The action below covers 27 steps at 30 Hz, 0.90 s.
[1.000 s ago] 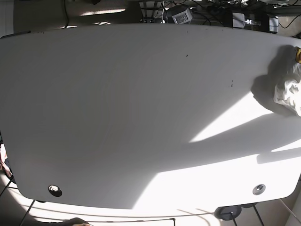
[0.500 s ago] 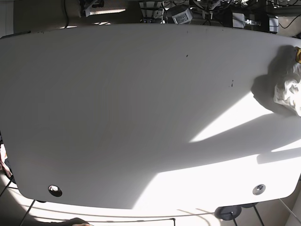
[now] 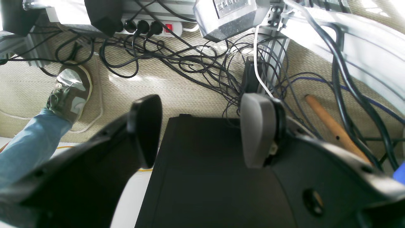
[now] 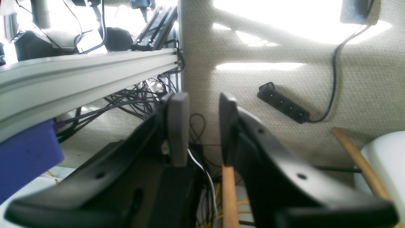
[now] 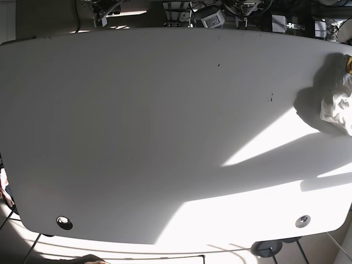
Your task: Fold the T-shirt properly
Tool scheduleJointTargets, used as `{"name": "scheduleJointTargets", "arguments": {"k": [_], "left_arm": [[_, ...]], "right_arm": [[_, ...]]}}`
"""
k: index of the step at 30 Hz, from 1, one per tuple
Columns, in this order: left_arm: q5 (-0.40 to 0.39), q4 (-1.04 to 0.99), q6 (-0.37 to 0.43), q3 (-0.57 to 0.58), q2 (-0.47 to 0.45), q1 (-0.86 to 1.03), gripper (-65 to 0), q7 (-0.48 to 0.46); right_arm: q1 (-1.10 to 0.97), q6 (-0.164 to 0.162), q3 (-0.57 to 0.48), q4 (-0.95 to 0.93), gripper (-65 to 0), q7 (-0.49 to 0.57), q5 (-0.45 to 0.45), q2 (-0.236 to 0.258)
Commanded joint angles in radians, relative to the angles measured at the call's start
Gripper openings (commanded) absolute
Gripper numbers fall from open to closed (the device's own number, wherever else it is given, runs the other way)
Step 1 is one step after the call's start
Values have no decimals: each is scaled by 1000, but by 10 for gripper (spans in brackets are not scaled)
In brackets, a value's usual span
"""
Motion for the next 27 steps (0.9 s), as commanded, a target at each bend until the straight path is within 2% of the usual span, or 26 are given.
{"name": "scheduleJointTargets", "arguments": {"k": [1, 27], "left_arm": [[0, 0, 4, -2, -3, -4, -290, -6], [-13, 44, 4, -1, -7, -19, -290, -15]], "right_arm": [[-6, 3, 3, 2, -491, 11, 6, 8], [15, -2, 0, -6, -487, 24, 1, -4]]}}
